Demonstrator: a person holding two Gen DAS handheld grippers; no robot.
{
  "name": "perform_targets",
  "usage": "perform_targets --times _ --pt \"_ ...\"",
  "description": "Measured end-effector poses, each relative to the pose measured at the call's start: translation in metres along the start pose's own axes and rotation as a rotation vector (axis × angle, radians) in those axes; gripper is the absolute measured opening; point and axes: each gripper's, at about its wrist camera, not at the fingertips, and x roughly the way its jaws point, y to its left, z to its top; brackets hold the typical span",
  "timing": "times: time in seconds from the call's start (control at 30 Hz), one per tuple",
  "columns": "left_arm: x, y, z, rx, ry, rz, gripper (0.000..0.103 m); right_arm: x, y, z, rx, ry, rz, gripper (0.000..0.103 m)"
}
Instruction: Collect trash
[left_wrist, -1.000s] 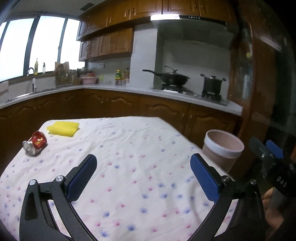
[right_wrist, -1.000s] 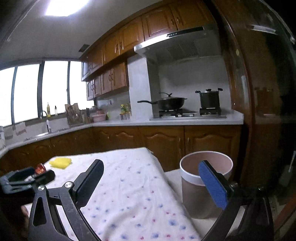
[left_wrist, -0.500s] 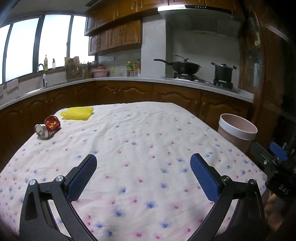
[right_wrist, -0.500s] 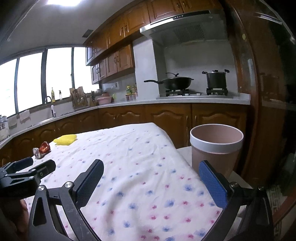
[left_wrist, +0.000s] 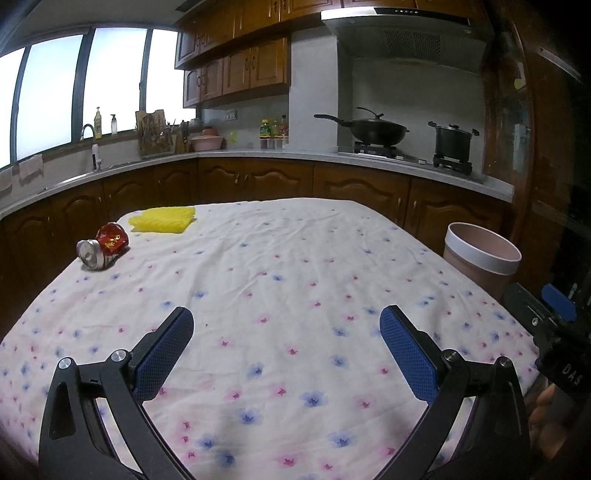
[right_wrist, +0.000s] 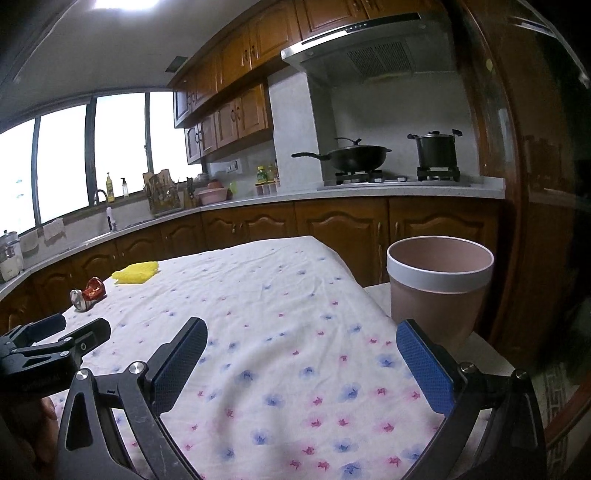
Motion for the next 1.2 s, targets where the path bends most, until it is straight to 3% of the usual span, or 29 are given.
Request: perform_targets --times 1.2 --pt "0.0022 -0.0015 -0.0029 0.006 0.022 -0.01 0.103 0.001 0.0031 0.0009 0.008 0.003 0.014 0.103"
